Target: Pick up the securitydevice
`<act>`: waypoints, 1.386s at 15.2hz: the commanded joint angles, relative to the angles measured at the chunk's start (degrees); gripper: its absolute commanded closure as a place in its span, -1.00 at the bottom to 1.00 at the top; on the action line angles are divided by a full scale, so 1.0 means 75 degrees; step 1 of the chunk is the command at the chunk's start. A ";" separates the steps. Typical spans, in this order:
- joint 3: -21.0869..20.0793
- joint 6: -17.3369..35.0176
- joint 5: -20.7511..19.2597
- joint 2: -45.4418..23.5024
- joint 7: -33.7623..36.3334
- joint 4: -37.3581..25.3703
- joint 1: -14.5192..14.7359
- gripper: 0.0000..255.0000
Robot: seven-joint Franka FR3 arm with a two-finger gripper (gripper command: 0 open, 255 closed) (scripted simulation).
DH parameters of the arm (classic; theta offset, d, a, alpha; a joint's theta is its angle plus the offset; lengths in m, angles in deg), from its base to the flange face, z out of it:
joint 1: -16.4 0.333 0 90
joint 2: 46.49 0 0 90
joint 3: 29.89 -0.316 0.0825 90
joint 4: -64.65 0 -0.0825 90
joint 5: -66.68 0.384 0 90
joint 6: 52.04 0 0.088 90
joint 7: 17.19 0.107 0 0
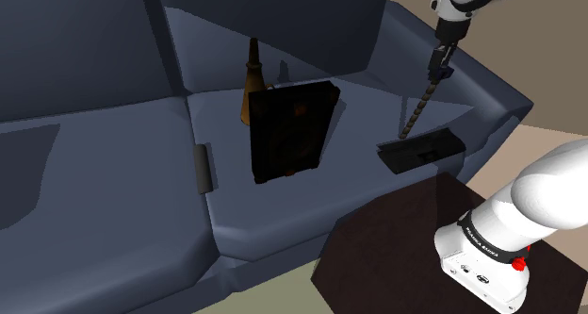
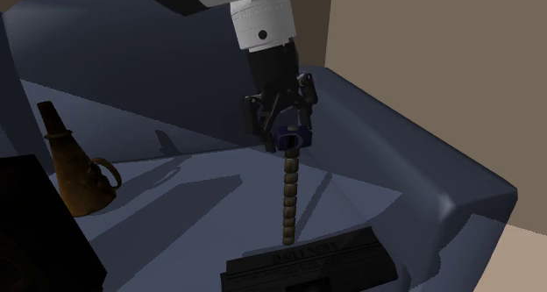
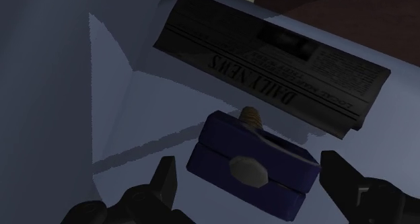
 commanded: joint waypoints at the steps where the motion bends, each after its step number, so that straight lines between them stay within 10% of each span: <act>1: 0.0004 0.0034 -0.0002 -0.0014 0.0005 0.0016 -0.0001 1.00; 21: -0.0110 -0.1094 0.0107 0.0208 -0.0217 -0.0908 0.0034 1.00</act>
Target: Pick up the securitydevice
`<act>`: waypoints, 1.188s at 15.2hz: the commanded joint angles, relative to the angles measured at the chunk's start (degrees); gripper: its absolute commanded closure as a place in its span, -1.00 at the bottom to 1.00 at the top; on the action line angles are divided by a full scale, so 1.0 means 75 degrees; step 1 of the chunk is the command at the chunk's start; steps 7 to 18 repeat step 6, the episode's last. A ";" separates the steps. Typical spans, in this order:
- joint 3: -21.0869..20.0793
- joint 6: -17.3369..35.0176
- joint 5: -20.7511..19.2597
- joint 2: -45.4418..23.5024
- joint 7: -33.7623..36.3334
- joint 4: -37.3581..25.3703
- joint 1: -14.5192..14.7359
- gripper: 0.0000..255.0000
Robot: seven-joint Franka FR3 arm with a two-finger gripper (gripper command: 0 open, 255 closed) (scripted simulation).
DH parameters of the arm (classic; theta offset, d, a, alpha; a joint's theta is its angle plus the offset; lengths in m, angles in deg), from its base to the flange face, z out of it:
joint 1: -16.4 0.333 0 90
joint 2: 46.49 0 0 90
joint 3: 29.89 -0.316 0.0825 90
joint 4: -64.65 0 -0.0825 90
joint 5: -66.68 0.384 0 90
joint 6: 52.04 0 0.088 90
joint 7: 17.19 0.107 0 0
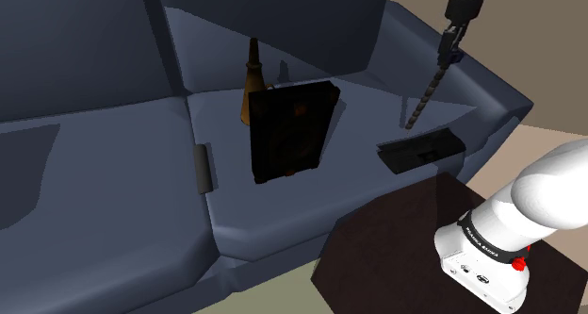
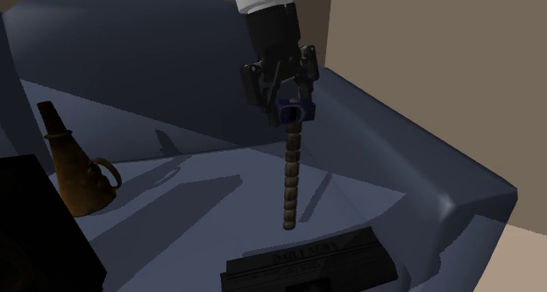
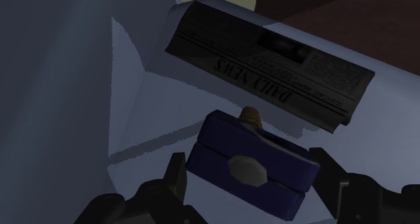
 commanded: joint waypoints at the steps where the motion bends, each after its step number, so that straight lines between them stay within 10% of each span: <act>1: -0.0033 -0.0228 0.0024 0.0031 -0.0030 -0.0195 0.0013 1.00; 18: -0.0063 -0.0544 0.0052 0.0047 -0.0095 -0.0501 0.0022 1.00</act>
